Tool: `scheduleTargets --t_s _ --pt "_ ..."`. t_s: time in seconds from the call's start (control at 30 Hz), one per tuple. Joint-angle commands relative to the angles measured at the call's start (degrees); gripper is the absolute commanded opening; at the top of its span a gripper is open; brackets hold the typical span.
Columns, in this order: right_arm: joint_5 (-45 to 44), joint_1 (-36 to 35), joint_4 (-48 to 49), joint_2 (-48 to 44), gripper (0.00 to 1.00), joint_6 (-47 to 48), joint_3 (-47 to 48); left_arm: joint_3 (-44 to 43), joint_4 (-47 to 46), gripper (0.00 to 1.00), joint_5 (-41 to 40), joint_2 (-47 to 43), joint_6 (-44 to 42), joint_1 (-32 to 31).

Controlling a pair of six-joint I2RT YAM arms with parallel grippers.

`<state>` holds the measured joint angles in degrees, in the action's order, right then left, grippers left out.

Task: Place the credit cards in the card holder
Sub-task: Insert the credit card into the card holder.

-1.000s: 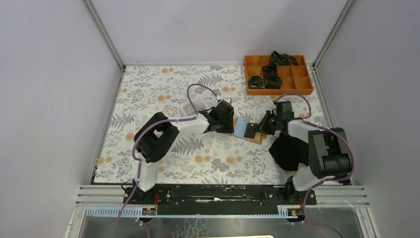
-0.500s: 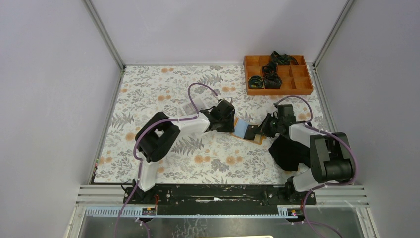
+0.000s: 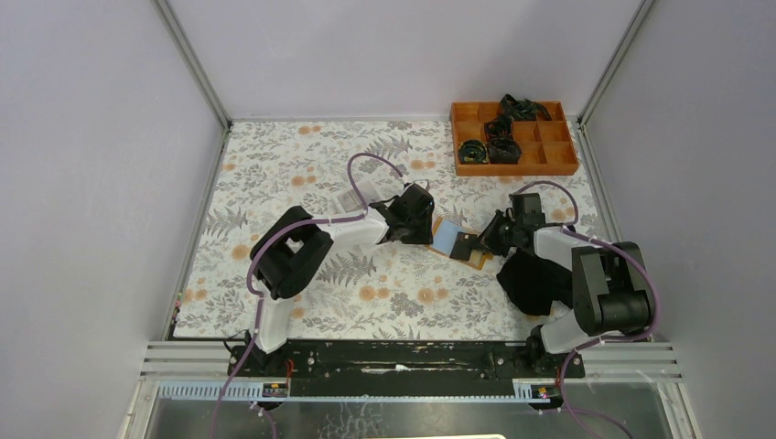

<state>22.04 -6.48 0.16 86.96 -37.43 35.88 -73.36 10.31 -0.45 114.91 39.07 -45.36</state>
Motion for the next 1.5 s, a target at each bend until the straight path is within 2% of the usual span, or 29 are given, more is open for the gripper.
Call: scheduleTargets --t_s 0.0,0.63,1.07,1.23,1.47 --pt "-4.5 -0.1 -5.4 2.3 0.00 0.1 0.9 -0.5 3.3 0.41 -1.9 1.8 -1.4 -0.3" --pt "-9.1 0.0 0.6 3.7 0.00 -2.7 2.6 -0.6 4.4 0.41 -1.9 2.1 -2.1 -0.5" --pt "-13.7 -0.1 4.4 1.7 0.00 -8.2 -0.4 -1.0 4.6 0.41 -1.7 2.8 -2.5 -0.5" --pt "-12.3 -0.1 3.9 2.3 0.00 -8.0 -0.3 -1.7 5.1 0.40 -2.2 3.3 -2.7 -0.5" --pt "-13.1 -0.1 -1.8 1.7 0.00 -3.3 0.2 -3.9 5.7 0.40 -5.3 1.6 -4.0 -0.5"
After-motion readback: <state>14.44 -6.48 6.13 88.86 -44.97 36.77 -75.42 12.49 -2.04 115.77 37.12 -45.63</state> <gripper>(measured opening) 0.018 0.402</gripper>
